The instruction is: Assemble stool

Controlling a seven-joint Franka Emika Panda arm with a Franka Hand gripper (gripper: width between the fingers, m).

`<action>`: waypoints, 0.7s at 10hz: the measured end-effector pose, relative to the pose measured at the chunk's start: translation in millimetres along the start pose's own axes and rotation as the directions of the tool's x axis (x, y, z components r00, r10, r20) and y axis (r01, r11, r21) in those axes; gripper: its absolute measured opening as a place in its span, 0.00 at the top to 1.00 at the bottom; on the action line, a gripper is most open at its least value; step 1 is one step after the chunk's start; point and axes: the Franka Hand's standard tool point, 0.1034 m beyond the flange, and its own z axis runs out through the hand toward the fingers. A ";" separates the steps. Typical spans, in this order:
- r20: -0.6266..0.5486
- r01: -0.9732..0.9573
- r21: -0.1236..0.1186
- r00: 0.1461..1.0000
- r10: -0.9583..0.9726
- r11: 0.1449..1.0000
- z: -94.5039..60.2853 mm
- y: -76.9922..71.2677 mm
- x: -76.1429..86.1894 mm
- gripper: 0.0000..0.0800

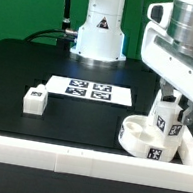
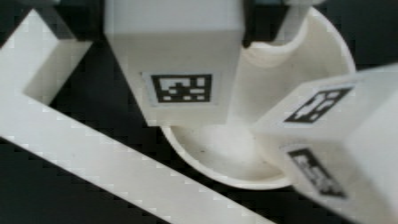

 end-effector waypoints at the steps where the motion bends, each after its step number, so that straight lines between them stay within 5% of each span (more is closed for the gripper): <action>1: 0.006 -0.091 0.002 0.996 0.091 0.996 -0.1 -0.1 0.3 0.58; 4: 0.021 -0.331 0.001 0.943 0.331 0.944 0.2 -1.5 -3.3 0.58; 7: 0.113 -0.666 0.056 0.745 0.658 0.744 1.1 -2.2 2.9 0.58</action>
Offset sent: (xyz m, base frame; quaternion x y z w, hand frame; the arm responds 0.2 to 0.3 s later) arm 0.0000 0.0000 0.0000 0.0000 0.0000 0.1790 0.9838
